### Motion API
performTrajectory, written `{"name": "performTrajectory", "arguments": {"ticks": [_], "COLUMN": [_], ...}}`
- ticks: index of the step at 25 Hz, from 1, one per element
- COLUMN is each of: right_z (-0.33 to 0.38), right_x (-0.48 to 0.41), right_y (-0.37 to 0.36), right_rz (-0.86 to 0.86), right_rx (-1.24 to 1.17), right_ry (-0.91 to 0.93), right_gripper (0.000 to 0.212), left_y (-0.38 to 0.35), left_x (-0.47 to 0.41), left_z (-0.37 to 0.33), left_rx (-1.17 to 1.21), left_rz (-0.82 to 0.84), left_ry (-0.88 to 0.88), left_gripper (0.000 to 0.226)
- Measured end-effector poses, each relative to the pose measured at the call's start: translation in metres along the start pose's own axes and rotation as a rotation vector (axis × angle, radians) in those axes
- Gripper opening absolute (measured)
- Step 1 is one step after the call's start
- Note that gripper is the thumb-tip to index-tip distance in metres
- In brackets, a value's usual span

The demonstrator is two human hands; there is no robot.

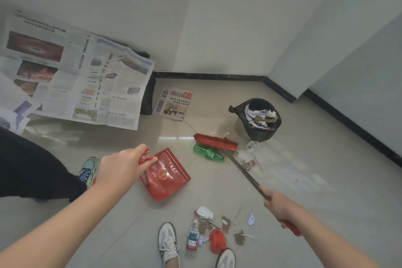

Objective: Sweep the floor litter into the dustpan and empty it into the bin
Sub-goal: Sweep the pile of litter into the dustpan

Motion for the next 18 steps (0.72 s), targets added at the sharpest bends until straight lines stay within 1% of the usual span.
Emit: {"name": "performTrajectory", "arguments": {"ticks": [4,8,10,11,12,13,15,18], "right_z": [-0.070,-0.106,-0.123,-0.131,-0.136,-0.145,-0.155,-0.162], "right_x": [0.054,0.115,0.143,0.153,0.162,0.160,0.142,0.087], "right_y": [-0.028,-0.037,-0.042,-0.046,-0.048,-0.048,-0.038,-0.003], "right_rz": [-0.007,-0.084,-0.122,-0.147,-0.175,-0.187,-0.200,-0.257], "right_rx": [-0.056,-0.139,-0.187,-0.273,-0.361,-0.472,-0.600,-0.651], "right_ry": [-0.097,-0.029,-0.013,-0.044,-0.049,-0.070,-0.093,-0.136], "right_gripper": [0.058,0.049,0.059,0.058,0.049,0.043,0.040,0.040], "left_y": [-0.008,-0.016,-0.022,-0.025,-0.027,-0.030,-0.034,-0.042], "left_x": [-0.011,-0.016,-0.015,-0.014,-0.012,-0.011,-0.008,-0.003], "left_z": [-0.021,-0.056,-0.074,-0.081,-0.088,-0.094,-0.106,-0.115], "left_rx": [0.007,0.011,0.007,0.006,0.006,0.006,0.008,-0.006], "left_rz": [0.069,0.076,0.094,0.096,0.087,0.078,0.067,0.064], "left_ry": [-0.190,-0.382,-0.468,-0.495,-0.517,-0.528,-0.530,-0.522], "left_gripper": [0.046,0.041,0.040,0.039,0.038,0.038,0.037,0.038]}}
Point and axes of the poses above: each hand's wrist, its own x-axis away from the middle knuckle, its own y-axis out of the back of the hand, z = x × y, the point moved 5 cm from there along -x, towards the middle knuckle, and after that the axes turned 7 degrees about z, right-handed, at the moved point
